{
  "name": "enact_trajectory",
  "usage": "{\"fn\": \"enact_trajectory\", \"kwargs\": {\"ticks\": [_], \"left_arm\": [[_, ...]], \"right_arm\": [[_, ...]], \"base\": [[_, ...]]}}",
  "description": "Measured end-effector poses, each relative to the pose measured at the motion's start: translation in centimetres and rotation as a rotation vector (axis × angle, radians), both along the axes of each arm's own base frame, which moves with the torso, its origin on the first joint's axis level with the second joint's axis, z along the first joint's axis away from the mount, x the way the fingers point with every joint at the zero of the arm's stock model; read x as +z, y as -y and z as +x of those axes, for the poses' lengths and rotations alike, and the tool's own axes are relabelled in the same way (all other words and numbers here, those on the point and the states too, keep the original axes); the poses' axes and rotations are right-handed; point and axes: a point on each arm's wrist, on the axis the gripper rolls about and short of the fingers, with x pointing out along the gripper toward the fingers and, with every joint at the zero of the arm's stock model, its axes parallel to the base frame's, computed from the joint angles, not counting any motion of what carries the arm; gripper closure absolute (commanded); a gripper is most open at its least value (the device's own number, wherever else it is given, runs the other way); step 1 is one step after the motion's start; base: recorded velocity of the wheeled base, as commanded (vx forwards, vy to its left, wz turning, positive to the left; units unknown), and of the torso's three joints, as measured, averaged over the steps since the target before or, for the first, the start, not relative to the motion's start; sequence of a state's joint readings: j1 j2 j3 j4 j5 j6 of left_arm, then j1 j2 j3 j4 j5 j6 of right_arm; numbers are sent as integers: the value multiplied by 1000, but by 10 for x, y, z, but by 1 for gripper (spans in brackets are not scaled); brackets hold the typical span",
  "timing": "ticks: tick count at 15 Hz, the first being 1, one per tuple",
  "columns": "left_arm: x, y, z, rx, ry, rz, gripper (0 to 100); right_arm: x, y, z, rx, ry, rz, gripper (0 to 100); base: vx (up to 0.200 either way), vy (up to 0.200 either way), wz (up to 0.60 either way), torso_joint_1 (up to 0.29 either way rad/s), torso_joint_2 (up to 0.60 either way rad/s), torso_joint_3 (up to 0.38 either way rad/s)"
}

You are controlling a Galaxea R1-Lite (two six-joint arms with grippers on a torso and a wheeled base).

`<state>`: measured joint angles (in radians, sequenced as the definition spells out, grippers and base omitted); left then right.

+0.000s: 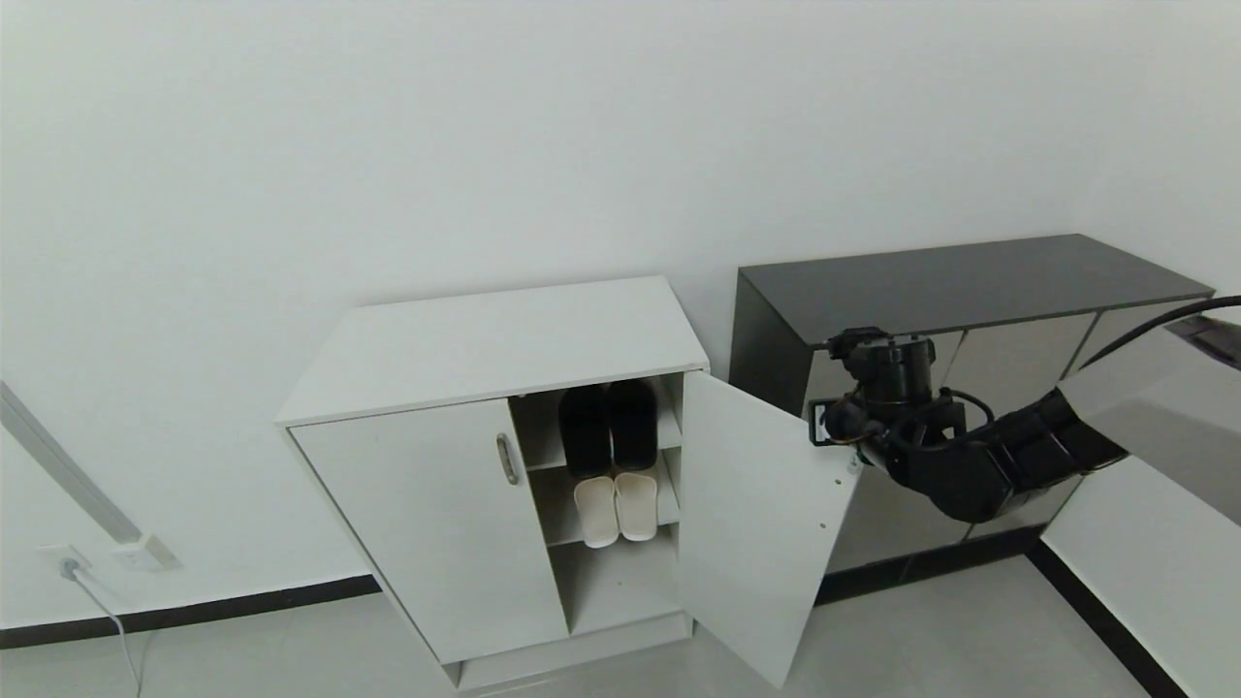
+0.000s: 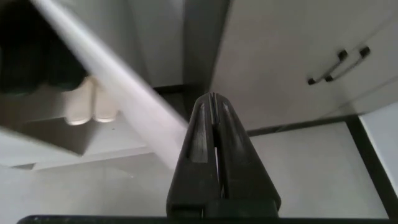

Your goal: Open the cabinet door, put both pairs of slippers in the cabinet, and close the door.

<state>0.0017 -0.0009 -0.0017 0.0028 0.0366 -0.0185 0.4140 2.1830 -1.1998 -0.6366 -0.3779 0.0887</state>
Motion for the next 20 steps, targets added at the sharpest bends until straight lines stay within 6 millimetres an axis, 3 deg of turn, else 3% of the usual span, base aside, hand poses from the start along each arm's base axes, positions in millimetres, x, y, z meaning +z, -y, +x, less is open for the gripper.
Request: {"fn": "enact_trajectory", "kwargs": {"ticks": [4,12,16,20], "left_arm": [[0,0,0,1,0,0,100],[0,0,0,1,0,0,100],[0,0,0,0,0,0,100],[0,0,0,0,0,-1,100]], "right_arm": [[-15,8,13,-20,-30,-9,100],[-25,6,9,-15,-60,-22,100],[-26,-2,-5,18,-79,-32,100],[-23,-26,-40,107,-97,-46,100]], "base": [[0,0,0,0,0,0],[0,0,0,0,0,0],[0,0,0,0,0,0],[0,0,0,0,0,0]]}}
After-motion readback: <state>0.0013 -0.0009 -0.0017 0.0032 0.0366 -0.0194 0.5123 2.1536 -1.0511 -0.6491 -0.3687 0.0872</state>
